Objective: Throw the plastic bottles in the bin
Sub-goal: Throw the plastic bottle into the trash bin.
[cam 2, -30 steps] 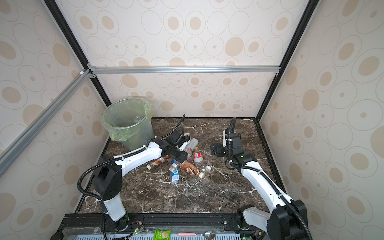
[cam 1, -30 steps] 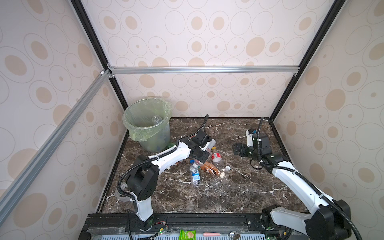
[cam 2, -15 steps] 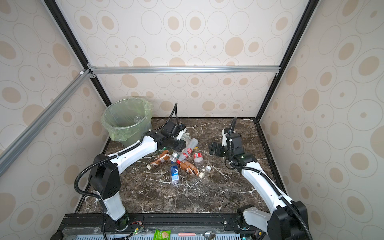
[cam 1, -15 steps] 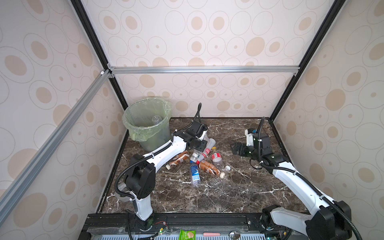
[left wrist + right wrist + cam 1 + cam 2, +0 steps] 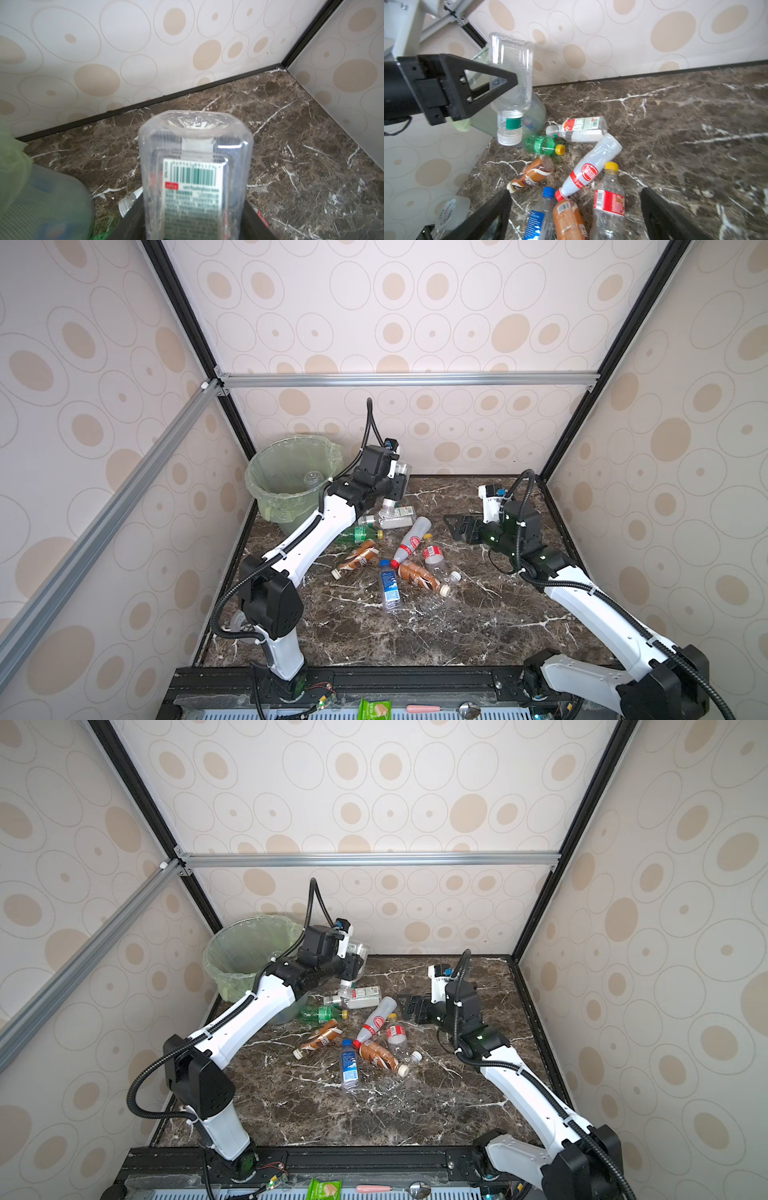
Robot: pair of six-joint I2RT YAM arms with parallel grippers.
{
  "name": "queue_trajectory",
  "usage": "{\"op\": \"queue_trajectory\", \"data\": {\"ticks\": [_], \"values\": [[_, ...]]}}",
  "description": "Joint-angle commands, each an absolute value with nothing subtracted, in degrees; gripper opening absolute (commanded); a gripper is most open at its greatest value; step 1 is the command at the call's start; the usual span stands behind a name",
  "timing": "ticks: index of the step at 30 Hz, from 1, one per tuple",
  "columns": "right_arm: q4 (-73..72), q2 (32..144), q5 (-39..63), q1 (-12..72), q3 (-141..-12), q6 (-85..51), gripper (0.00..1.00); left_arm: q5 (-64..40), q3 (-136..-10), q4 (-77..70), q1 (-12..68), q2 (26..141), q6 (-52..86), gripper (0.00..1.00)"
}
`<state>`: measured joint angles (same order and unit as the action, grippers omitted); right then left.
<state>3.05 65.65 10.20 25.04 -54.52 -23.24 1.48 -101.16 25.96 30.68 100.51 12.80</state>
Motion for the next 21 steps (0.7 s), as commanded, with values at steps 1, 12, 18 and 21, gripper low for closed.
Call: {"op": "queue_trajectory", "data": {"ticks": [1, 12, 18, 21], "values": [[-0.9, 68.5, 9.0, 28.3, -59.7, -22.2, 1.0, 4.3, -105.6, 22.2, 29.1, 97.3, 13.4, 0.56], [0.7, 79.6, 5.9, 37.4, -76.5, -18.3, 1.0, 9.6, -107.1, 10.9, 21.5, 90.2, 12.0, 0.56], [2.4, 83.4, 5.2, 39.9, -82.8, -16.8, 1.0, 12.7, -109.2, 7.1, 16.5, 86.8, 10.1, 0.57], [2.8, 84.1, 5.1, 40.4, -83.7, -16.5, 1.0, 14.9, -109.3, 4.4, 15.2, 84.1, 8.4, 0.56]]}}
